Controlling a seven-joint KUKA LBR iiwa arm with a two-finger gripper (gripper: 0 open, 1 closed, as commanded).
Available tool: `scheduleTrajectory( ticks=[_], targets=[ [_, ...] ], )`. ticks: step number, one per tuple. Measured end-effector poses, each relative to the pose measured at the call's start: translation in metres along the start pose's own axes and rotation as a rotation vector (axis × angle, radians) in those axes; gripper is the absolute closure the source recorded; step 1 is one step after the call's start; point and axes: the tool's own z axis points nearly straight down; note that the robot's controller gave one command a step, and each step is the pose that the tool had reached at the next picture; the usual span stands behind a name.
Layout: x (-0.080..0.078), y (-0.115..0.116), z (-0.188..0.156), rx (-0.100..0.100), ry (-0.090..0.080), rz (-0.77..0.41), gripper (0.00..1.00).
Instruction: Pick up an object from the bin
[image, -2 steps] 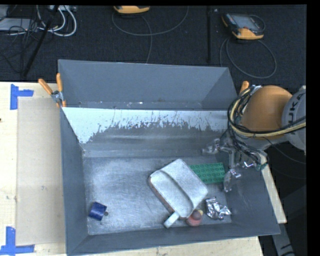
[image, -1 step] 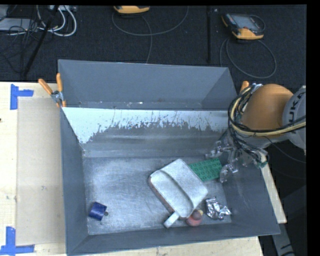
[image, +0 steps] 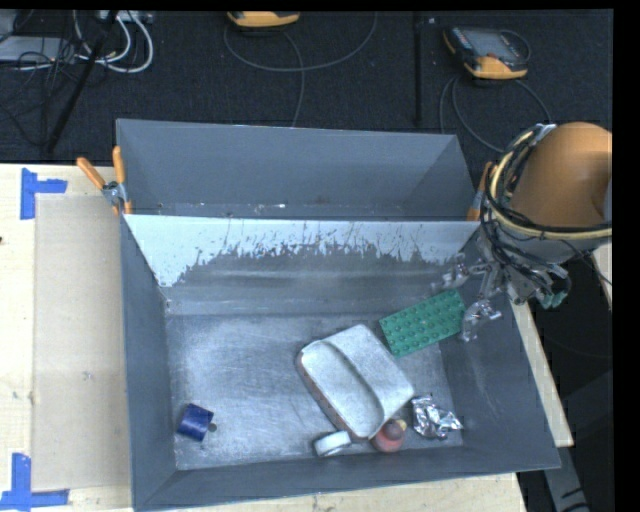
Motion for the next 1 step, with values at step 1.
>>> scheduleTrajectory(
  ticks=[1],
  targets=[
    [-0.0021, 0.0003, -0.0286, -0.003, 0.004, 0.0, 1.0]
  ],
)
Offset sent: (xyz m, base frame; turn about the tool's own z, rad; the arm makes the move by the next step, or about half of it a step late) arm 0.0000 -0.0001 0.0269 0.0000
